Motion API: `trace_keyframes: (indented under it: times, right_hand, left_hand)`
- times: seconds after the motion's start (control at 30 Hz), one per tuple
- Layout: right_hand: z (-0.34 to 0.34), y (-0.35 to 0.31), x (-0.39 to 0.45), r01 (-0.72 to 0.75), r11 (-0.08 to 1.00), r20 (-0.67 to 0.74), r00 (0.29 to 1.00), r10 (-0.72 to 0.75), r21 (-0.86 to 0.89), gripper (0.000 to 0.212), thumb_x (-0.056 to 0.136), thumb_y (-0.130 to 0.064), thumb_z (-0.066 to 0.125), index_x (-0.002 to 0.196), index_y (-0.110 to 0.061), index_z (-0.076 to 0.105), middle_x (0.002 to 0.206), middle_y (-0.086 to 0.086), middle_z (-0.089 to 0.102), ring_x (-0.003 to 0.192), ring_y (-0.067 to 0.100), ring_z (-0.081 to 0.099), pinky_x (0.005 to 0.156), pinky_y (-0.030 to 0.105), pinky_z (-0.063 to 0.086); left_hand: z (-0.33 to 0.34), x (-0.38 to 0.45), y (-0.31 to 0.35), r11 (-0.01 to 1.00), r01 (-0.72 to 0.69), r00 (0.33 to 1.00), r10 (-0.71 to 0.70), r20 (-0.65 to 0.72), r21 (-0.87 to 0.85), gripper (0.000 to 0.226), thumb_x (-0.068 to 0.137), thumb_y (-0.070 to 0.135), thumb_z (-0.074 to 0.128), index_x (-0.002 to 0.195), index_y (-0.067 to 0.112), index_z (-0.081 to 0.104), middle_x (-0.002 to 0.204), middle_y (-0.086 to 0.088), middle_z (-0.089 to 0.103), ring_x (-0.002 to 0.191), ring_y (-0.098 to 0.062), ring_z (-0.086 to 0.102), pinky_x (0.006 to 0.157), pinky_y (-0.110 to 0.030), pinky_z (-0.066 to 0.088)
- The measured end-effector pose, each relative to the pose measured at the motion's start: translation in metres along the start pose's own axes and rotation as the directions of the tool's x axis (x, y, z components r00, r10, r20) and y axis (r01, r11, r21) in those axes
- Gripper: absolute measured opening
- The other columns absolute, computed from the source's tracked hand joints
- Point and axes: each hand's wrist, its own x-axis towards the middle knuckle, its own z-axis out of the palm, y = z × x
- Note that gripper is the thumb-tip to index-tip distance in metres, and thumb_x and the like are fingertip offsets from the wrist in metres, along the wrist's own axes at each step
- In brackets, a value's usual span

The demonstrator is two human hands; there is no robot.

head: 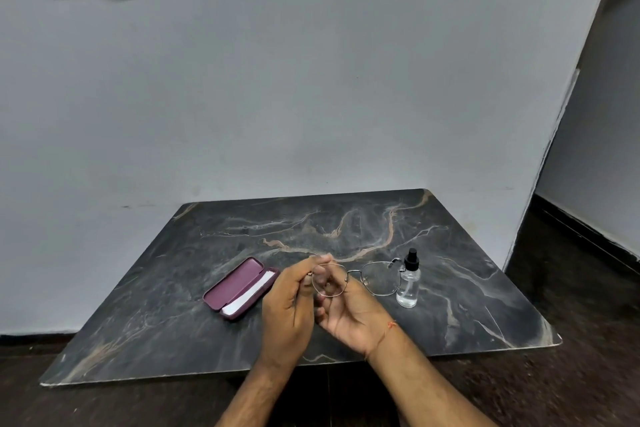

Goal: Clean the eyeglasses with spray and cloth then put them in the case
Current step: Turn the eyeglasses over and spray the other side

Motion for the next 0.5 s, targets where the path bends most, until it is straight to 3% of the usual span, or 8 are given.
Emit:
trace_keyframes:
  times: [0.07, 0.2, 0.37, 0.5]
  right_hand:
    - [0.002, -0.005, 0.0, 0.013, 0.999, 0.046, 0.999, -0.015, 0.051, 0.028, 0.098, -0.043, 0.074, 0.117, -0.023, 0.074, 0.092, -0.002, 0.074, 0.076, 0.013, 0.064, 0.057, 0.026, 0.047]
    - [0.011, -0.018, -0.006, 0.178, 0.979, 0.04, 0.982, -0.183, 0.095, 0.027, 0.093, -0.032, 0.075, 0.116, -0.017, 0.075, 0.086, 0.0, 0.073, 0.067, 0.012, 0.07, 0.057, 0.026, 0.057]
    - [0.02, -0.037, -0.019, 0.497, 0.86, 0.035, 0.867, -0.497, -0.114, 0.025, 0.092, -0.032, 0.075, 0.105, -0.011, 0.078, 0.087, 0.006, 0.072, 0.076, 0.017, 0.073, 0.062, 0.026, 0.06]
    - [0.024, -0.05, -0.025, 0.61, 0.732, 0.021, 0.772, -0.635, -0.302, 0.018, 0.089, -0.036, 0.076, 0.091, -0.021, 0.085, 0.082, 0.007, 0.077, 0.076, 0.021, 0.076, 0.065, 0.027, 0.064]
  left_hand:
    - [-0.003, 0.0, -0.001, 1.0, -0.007, 0.999, 0.008, 0.049, -0.015, 0.035, 0.117, 0.037, 0.046, 0.143, 0.029, 0.068, 0.143, 0.01, 0.073, 0.134, -0.019, 0.07, 0.109, -0.026, 0.054]
    - [-0.011, -0.004, -0.01, 1.0, 0.012, 0.992, -0.01, 0.123, -0.01, 0.042, 0.119, 0.037, 0.043, 0.15, 0.018, 0.063, 0.158, 0.009, 0.063, 0.145, -0.017, 0.061, 0.117, -0.026, 0.049]
    - [-0.016, -0.003, -0.013, 0.999, -0.014, 0.985, 0.006, 0.172, 0.043, 0.041, 0.118, 0.033, 0.043, 0.157, 0.035, 0.056, 0.163, 0.009, 0.057, 0.152, -0.016, 0.054, 0.122, -0.023, 0.043]
    - [-0.022, -0.003, -0.014, 0.999, -0.014, 0.98, 0.003, 0.199, 0.051, 0.046, 0.115, 0.026, 0.044, 0.158, 0.041, 0.053, 0.17, 0.009, 0.048, 0.159, -0.016, 0.044, 0.126, -0.025, 0.037]
